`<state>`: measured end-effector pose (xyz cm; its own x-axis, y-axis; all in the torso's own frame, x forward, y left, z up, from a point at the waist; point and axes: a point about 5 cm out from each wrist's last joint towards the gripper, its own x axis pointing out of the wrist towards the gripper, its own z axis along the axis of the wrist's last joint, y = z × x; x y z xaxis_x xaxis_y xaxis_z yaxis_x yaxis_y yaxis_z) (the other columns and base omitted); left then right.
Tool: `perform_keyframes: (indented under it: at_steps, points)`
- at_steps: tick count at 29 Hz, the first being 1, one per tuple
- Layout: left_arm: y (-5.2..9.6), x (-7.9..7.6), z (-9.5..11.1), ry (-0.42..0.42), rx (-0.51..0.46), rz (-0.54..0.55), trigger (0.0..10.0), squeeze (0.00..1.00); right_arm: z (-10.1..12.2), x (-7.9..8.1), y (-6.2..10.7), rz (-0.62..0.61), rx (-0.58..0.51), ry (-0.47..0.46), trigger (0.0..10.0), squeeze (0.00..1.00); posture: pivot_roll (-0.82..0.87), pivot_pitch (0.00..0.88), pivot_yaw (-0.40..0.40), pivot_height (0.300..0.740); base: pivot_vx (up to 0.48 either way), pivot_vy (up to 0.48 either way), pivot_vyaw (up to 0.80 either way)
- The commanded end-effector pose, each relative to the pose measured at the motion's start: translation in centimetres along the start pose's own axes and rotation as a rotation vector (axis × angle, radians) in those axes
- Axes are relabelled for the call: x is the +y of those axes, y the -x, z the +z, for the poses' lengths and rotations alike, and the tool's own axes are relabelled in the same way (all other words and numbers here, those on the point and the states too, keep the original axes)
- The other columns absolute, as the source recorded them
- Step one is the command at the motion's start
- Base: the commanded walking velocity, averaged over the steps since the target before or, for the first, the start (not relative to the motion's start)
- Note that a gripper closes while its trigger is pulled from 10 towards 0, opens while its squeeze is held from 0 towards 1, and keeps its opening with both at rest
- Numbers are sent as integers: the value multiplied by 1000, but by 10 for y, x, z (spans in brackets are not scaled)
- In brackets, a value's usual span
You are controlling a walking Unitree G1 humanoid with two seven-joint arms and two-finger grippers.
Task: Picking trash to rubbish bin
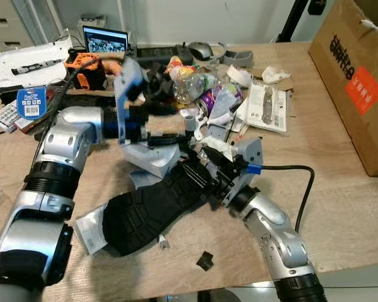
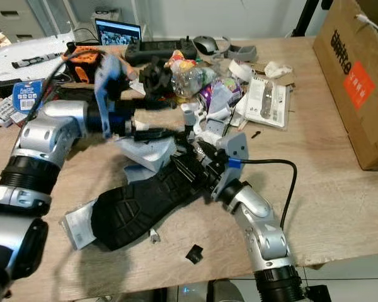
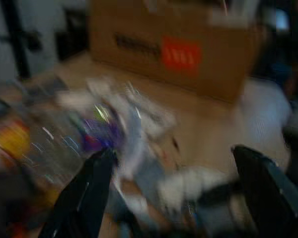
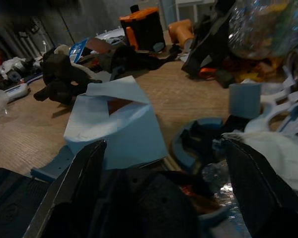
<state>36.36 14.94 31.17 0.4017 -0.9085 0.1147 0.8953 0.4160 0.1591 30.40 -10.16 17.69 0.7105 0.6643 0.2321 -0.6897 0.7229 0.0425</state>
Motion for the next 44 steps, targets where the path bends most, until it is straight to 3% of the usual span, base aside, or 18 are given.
perform_keyframes:
  at_steps: [1, 5, 7, 8, 12, 15, 18, 21, 23, 24, 30, 35, 36, 44]
  points:
    - [10, 2, 20, -8, -74, 37, 10000, 0, -4, 0, 0, 10, 19, -20, 10000, 1000, 40, 180, 1, 740, 0, 0, 0]
    - [27, 7, 27, -91, -72, 161, 10000, 0, -3, -2, -2, 21, 19, -15, 10000, 1000, 41, 173, -7, 740, 0, 0, 0]
    - [40, 0, 8, -103, 38, 175, 10000, 0, -3, -1, -3, 31, 23, -16, 10000, 1000, 46, 164, -23, 740, 0, 0, 0]
    - [40, 0, 8, -103, 38, 175, 10000, 0, -3, -1, -3, 31, 23, -16, 10000, 1000, 46, 164, -23, 740, 0, 0, 0]
    - [52, -17, -25, -83, 176, 194, 10000, 0, -5, 0, -1, 29, 30, -8, 10000, 1000, 41, 158, -42, 740, 0, 0, 0]
    - [55, -21, -36, -94, 205, 271, 10000, 0, -3, -2, 0, 3, 3, -1, 10000, 1000, 39, 156, -45, 740, 0, 0, 0]
    - [59, -15, -48, -69, 165, 492, 10000, 0, 6, 0, -1, 35, -64, 2, 10000, 1000, 36, 159, -52, 740, 0, 0, 0]
    - [60, -13, -52, -47, 157, 582, 10000, 0, 8, 2, -3, 65, -77, -1, 10000, 1000, 36, 160, -57, 740, 0, 0, 0]
    - [61, -12, -56, -66, 181, 635, 10000, 0, 7, 3, -6, 95, -60, 10, 10000, 1000, 33, 159, -63, 740, 0, 0, 0]
    - [61, -11, -60, -111, 216, 716, 10000, 0, 5, 4, -12, 131, -32, 34, 10000, 1000, 34, 163, -74, 740, 0, 0, 0]
    - [56, -14, -60, -112, 160, 873, 10000, 0, 2, -7, -28, 134, -5, 107, 10000, 1000, 45, 184, -79, 740, 0, 0, 0]
    - [53, -24, -71, -118, 206, 854, 10000, 0, 5, -6, -40, 181, 18, 166, 10000, 1000, 44, 206, -76, 740, 0, 0, 0]
    - [57, -29, -75, -111, 214, 886, 10000, 0, 7, -7, -48, 191, 26, 220, 10000, 0, 48, 218, -80, 740, 0, 0, 0]
    - [74, -26, -68, -133, 163, 1065, 10000, 0, 14, -7, -66, 269, -14, 206, 10000, 0, 68, 245, -86, 740, 0, 0, 0]
